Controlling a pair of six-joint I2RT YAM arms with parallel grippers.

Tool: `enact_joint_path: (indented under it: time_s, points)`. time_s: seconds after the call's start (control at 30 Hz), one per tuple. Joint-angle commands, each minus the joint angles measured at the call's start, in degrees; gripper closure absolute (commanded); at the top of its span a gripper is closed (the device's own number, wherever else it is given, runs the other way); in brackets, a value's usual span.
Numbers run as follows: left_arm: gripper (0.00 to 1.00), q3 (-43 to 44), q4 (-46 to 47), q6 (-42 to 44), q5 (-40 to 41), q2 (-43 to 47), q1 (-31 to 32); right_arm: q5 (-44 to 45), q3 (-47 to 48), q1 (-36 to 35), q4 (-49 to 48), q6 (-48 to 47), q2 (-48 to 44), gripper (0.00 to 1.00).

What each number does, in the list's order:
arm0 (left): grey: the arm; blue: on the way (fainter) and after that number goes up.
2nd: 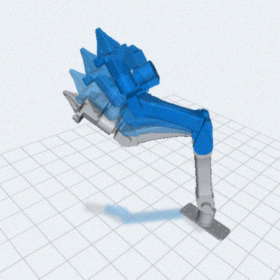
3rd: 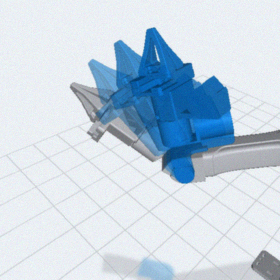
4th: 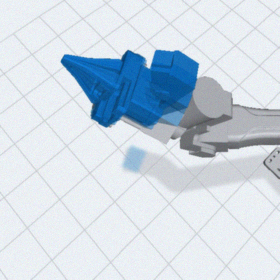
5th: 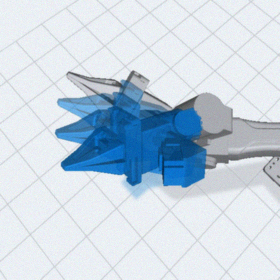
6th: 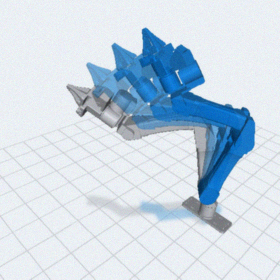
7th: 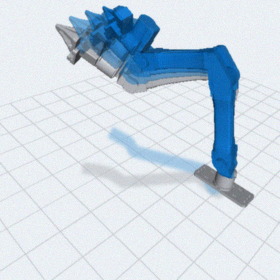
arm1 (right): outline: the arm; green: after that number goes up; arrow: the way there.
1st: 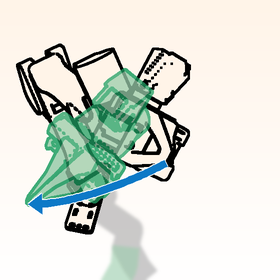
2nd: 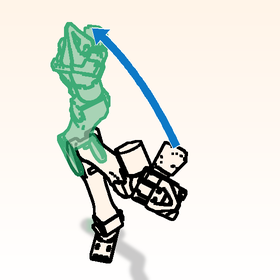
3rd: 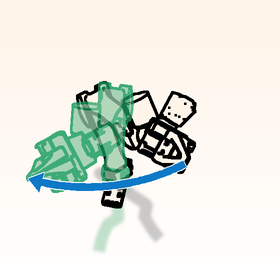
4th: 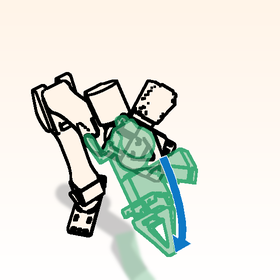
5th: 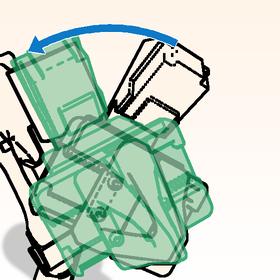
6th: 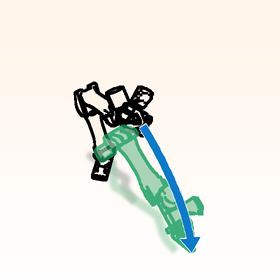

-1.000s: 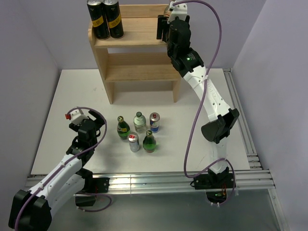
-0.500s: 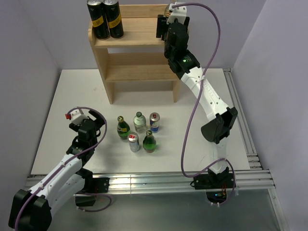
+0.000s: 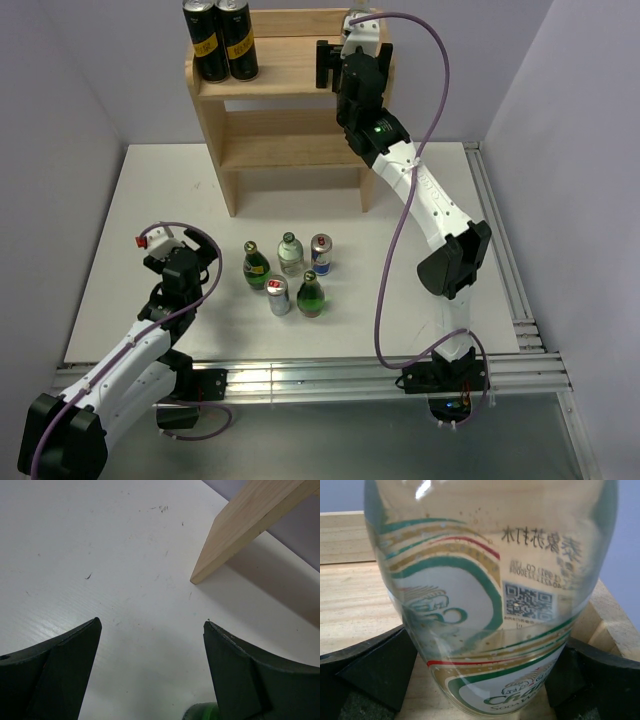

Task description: Place and organize the beverage onto the shelf

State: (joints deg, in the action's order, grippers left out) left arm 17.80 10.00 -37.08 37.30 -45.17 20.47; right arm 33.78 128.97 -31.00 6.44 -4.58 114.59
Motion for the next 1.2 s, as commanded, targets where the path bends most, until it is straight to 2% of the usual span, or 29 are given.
enact_joint_path:
  time_s: [0.0,0.73,1.17]
  points:
    - [0.10,2.41,0.81,0.43,0.49,0.61,0.19,5.07,-0.21,1.21,1.12,-0.96,-2.70,0.00]
    - [0.10,2.06,0.29,0.25,1.37,1.57,0.19,8.06,-9.17,-1.60,6.74,4.22,-13.50,0.00]
    - [0.10,2.15,0.11,0.25,1.55,1.66,0.19,10.69,-23.84,-6.08,5.25,6.95,-24.14,0.00]
